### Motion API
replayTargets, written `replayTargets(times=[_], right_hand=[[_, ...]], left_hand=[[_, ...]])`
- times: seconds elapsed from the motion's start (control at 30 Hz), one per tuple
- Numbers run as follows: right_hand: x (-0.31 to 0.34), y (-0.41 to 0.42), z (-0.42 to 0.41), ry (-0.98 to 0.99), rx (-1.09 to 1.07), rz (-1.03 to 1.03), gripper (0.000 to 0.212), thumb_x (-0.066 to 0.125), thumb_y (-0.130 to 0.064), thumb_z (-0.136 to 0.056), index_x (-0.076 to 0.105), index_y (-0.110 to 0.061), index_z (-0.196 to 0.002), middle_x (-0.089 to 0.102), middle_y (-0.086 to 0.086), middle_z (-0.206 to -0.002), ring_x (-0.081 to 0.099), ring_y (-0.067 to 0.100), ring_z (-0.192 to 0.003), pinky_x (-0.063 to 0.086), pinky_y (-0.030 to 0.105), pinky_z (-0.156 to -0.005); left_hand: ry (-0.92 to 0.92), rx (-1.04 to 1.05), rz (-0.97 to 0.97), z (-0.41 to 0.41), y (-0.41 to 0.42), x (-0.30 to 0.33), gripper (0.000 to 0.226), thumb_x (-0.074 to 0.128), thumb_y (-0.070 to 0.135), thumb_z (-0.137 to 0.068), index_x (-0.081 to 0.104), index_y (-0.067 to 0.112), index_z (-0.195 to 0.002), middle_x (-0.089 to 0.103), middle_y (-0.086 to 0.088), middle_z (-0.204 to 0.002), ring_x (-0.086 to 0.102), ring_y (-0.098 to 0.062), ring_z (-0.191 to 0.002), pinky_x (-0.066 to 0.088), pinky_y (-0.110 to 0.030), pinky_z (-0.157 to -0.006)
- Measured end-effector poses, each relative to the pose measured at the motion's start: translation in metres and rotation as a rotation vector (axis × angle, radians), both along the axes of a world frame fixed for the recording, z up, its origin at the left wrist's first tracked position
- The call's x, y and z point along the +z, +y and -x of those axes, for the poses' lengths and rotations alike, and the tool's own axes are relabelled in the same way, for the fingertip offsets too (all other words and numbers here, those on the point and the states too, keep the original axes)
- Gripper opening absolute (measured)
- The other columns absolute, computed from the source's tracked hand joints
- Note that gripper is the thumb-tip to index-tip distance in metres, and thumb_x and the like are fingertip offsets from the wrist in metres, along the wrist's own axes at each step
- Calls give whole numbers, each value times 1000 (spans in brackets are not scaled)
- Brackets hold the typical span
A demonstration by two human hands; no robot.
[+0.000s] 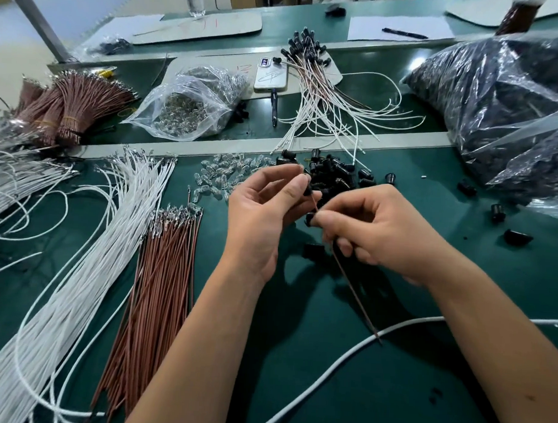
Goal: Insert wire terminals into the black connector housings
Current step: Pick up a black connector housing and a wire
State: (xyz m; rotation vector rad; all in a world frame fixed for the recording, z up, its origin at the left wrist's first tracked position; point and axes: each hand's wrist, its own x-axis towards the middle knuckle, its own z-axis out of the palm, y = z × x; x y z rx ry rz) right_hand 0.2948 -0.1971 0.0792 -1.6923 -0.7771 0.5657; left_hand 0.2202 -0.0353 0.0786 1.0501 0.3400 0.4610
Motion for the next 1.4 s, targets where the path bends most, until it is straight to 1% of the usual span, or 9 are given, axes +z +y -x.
replayTargets(times=[0.27, 0.57, 0.77, 0.9, 1.03, 1.23, 1.3, 1.33, 1.4], right_hand=[[-3, 1, -3, -12, -74, -7, 14, 74, -18, -96, 77, -15, -83, 60, 11, -54, 44, 15, -40, 35, 21, -38], [-1, 1, -5, 19, -61, -48, 14, 77, -15, -93, 75, -10, -80, 60, 14, -55, 43, 17, -39, 35, 21, -37], [-4, 3, -3, -4, -50, -31, 16, 76, -25, -92, 77, -13, -82, 61, 15, -56, 44, 17, -40, 36, 21, -37], [1, 16, 1, 14, -125, -86, 30, 72, -41, -89, 77, -12, -82, 66, 5, -62, 51, 13, -45, 38, 21, -37], [12, 50, 0, -95, -209, -46, 30, 69, -34, -100, 77, -13, -80, 70, 5, -64, 58, 13, -48, 42, 24, -39], [25, 152, 8, -191, 34, 280, 24, 73, -21, -96, 76, -6, -78, 73, 5, -63, 63, 9, -45, 45, 21, -41], [26, 193, 11, -234, 13, 348, 21, 72, -17, -94, 77, -2, -81, 75, 11, -70, 71, 16, -57, 57, 29, -51], [27, 213, 11, -245, -12, 376, 19, 70, -15, -93, 77, 0, -84, 76, 13, -75, 74, 22, -68, 63, 36, -63], [29, 247, 12, -287, -70, 438, 16, 66, -13, -92, 69, 1, -87, 73, 13, -82, 72, 28, -84, 62, 35, -77]], left_hand=[[-27, -42, -130, 1, -5, -1, 20, 73, -10, -81, 70, 5, -93, 74, -11, -82, 74, -26, -75, 60, -33, -74], [-29, -55, -128, 1, -5, -1, 29, 83, 10, -64, 76, 11, -92, 75, -16, -90, 72, -29, -84, 60, -38, -83], [39, -60, -54, 3, -5, 4, 15, 76, -2, -78, 70, 4, -91, 76, -15, -87, 73, -23, -74, 60, -29, -70], [85, 35, 20, 6, 2, 12, 13, 72, -4, -86, 66, 5, -93, 76, -15, -87, 73, -23, -68, 62, -29, -68], [88, 176, 28, 15, 25, 26, 11, 74, -1, -86, 69, 4, -94, 75, -16, -89, 72, -20, -69, 60, -25, -66], [198, 451, -210, 45, 94, 40, 12, 76, 1, -85, 70, 10, -82, 74, -10, -75, 70, -17, -62, 54, -22, -59], [307, 569, -305, 55, 116, 35, 14, 78, 2, -81, 69, 13, -78, 74, -10, -73, 71, -17, -59, 55, -26, -58], [366, 609, -341, 60, 125, 31, 14, 80, 5, -78, 70, 15, -76, 75, -9, -72, 72, -18, -59, 57, -29, -60], [461, 650, -366, 67, 138, 23, 11, 81, 16, -66, 71, 16, -72, 74, -8, -68, 74, -26, -64, 62, -41, -73]])
